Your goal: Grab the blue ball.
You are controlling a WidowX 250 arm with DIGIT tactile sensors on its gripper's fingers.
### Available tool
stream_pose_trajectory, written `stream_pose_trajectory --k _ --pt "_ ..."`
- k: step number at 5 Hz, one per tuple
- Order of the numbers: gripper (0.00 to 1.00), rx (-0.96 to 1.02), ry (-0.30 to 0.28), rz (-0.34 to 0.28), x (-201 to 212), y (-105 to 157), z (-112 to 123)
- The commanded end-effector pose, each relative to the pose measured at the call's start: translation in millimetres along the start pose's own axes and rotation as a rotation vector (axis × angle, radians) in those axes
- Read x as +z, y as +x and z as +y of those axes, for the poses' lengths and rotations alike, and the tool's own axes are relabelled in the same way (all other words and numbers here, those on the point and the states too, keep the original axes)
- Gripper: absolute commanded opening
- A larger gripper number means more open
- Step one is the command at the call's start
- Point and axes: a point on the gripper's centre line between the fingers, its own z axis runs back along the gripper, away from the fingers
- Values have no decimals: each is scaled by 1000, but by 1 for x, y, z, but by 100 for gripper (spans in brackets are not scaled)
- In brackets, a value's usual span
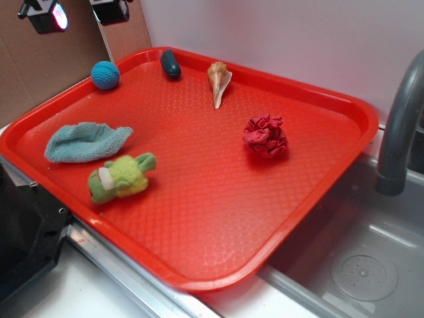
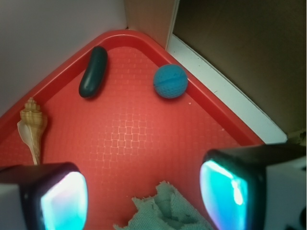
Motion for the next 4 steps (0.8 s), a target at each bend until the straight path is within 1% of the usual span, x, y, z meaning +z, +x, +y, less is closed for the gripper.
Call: stream_pose_trajectory --k 1,2,3,4 --pt "100 250 -7 -93 -31 35 25" --pt "100 301 34 -117 -59 47 23" --pt "100 313 48 -118 -80 58 20" --pt "100 318 74 -94 -90 62 23"
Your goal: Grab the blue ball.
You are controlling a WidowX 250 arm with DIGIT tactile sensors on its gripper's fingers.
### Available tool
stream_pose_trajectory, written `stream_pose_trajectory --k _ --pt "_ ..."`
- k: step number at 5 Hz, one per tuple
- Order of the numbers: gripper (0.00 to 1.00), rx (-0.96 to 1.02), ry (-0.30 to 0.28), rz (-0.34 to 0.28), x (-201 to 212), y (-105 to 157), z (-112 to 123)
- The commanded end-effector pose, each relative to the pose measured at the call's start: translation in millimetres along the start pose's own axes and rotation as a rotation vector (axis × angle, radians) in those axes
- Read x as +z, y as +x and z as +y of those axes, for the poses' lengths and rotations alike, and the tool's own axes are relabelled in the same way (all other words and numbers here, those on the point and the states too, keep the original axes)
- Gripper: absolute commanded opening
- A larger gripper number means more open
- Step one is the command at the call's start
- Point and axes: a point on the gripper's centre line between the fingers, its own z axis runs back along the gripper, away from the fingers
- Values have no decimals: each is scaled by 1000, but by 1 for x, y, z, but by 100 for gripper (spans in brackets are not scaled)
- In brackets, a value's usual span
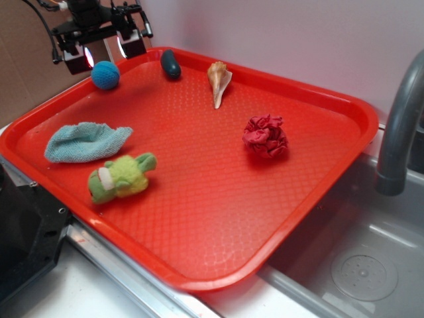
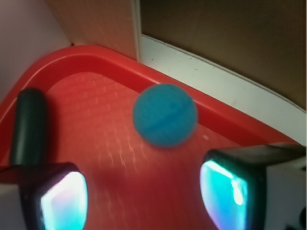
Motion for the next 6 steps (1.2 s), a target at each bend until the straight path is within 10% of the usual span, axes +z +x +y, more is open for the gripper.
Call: stream_pose_trajectory --k 1,3,6 --pt "100 27 27 -47 9 22 14" --pt "100 104 -4 -94 52 8 43" --pt "100 74 28 6 0 31 35"
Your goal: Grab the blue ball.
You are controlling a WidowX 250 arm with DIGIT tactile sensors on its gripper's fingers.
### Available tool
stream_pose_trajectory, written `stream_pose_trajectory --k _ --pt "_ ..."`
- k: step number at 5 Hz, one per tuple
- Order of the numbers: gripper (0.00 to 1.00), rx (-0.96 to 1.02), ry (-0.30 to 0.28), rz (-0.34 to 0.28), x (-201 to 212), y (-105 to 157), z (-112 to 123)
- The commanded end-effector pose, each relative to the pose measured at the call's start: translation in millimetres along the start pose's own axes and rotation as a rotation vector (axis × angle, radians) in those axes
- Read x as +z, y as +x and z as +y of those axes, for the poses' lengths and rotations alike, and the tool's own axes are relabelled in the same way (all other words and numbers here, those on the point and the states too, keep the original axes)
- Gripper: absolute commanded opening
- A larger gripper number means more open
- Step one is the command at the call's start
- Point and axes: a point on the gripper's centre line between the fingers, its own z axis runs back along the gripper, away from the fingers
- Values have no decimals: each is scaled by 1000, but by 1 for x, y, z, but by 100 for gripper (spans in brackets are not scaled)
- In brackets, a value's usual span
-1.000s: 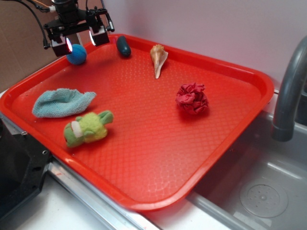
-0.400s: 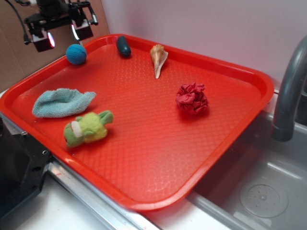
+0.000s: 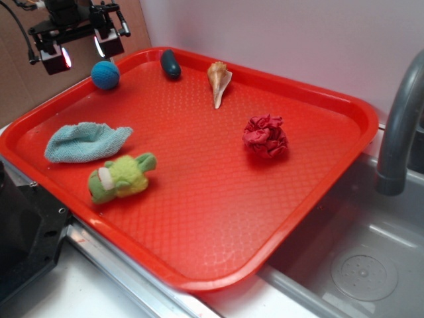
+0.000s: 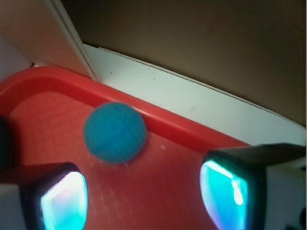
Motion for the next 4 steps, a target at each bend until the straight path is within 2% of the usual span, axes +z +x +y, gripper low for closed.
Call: stream_pose_trajectory --k 1,2,3,4 --pt "100 -46 -54 9 -17 23 -11" --pt "100 -69 -24 51 -34 24 -23" --pt "75 -41 24 72 -42 27 -23" --pt "0 -41 16 56 -30 26 -18"
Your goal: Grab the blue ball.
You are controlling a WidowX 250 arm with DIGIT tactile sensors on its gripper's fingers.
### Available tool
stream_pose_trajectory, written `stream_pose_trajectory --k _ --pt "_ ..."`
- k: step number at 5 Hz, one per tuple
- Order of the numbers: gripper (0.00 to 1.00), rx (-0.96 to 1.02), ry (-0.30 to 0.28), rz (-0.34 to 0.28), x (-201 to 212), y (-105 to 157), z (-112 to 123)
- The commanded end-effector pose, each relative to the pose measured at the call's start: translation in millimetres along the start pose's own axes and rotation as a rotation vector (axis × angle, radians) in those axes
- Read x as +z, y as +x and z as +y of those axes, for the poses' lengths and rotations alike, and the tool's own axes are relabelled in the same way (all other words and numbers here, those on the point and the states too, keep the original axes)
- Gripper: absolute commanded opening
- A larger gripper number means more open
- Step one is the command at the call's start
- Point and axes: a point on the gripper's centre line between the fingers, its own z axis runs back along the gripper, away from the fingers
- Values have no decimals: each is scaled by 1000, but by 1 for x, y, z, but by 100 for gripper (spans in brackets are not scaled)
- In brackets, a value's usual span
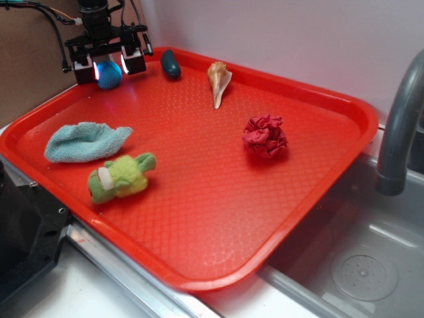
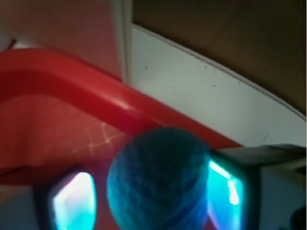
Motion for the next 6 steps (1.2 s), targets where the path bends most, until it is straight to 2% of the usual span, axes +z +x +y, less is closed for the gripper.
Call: stream_pose_trajectory --k 1,2,3,4,5,6 --pt "0 -41 -72 -87 59 -13 22" --pt "0 -231 -112 -119 104 -45 27" --pt "0 -467 -206 -57 131 -79 24" --pt "0 -718 -231 -124 151 -123 16" --pt "0 -941 -386 -64 159 -118 23" --pt "0 -1066 -471 33 174 -108 21"
